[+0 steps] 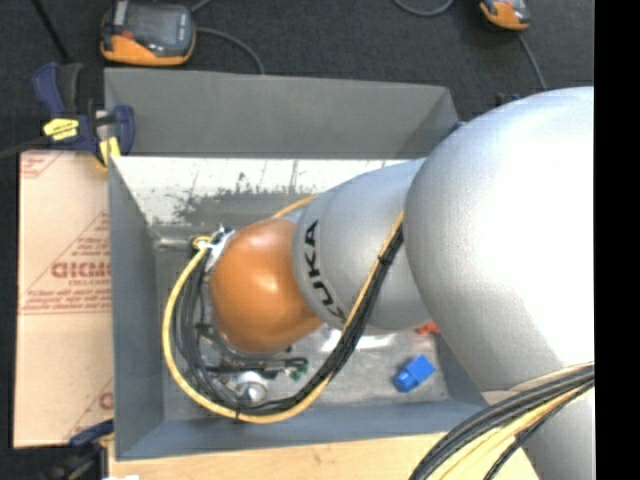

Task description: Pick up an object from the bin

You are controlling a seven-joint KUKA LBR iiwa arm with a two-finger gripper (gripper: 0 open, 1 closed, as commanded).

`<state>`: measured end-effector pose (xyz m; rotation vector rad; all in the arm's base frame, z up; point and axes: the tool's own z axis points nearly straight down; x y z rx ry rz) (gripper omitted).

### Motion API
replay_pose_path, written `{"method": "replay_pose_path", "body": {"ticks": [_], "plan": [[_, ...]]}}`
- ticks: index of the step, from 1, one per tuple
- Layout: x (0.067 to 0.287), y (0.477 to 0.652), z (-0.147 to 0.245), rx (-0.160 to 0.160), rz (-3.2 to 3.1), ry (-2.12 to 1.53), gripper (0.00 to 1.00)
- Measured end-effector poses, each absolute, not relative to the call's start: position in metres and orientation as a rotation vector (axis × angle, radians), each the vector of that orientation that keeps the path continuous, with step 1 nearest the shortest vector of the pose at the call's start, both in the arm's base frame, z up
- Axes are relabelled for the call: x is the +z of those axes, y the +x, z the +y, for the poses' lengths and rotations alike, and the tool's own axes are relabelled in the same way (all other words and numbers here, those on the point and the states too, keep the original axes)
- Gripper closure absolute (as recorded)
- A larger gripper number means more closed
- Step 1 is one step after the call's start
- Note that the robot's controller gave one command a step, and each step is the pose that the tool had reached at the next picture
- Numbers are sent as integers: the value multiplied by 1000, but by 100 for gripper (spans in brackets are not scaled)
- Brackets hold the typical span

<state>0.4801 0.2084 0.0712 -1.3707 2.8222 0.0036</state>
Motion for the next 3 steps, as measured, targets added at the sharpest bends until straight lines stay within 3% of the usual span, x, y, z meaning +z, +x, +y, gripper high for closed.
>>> {"method": "replay_pose_path", "body": {"ticks": [1, 2, 3], "plan": [[101, 490, 192, -1, 2790, -1433, 100], [127, 476, 111, -3, 2518, -1880, 100], [207, 487, 100, -7, 2502, -1885, 100]]}}
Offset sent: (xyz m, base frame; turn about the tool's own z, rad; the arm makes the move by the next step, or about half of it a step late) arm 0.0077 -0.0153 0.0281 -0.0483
